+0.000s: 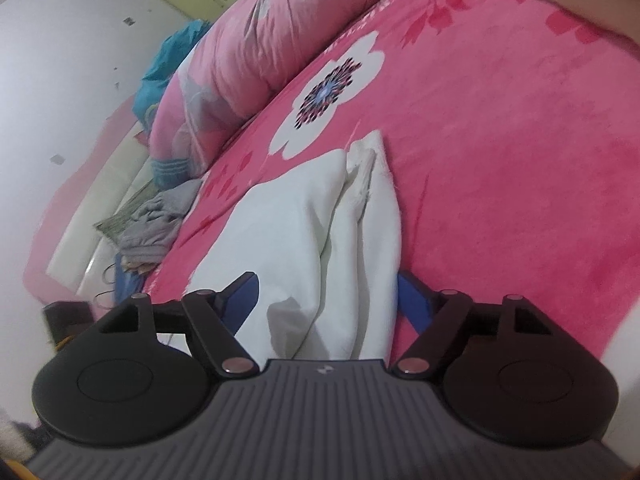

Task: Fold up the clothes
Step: 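Grasp the white garment with the left gripper while the right gripper grasps it too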

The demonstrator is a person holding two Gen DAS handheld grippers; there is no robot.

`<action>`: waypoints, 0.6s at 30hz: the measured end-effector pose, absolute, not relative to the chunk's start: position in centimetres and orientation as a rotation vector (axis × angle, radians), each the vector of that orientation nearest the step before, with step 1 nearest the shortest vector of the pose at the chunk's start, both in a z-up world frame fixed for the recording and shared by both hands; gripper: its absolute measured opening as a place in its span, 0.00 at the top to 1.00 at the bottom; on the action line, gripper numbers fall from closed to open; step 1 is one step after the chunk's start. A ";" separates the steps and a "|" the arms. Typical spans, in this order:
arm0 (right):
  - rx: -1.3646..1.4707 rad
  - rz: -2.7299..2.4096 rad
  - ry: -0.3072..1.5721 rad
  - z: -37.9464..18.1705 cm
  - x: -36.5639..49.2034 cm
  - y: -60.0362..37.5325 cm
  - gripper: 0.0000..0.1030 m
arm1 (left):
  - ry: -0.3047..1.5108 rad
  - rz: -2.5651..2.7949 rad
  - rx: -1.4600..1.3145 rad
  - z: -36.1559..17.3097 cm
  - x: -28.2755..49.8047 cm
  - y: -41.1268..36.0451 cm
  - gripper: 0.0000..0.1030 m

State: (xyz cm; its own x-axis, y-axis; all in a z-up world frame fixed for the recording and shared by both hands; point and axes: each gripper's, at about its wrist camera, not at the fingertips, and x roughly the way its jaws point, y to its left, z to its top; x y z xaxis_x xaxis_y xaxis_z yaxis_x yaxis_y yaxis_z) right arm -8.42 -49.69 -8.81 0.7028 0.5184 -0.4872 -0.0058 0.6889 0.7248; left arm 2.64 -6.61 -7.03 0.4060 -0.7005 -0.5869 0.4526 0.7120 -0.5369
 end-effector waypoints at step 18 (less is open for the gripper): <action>0.873 0.486 0.747 -11.0 1.5 -50.5 0.41 | 0.964 -0.917 -0.477 -10.0 11.5 -10.5 0.47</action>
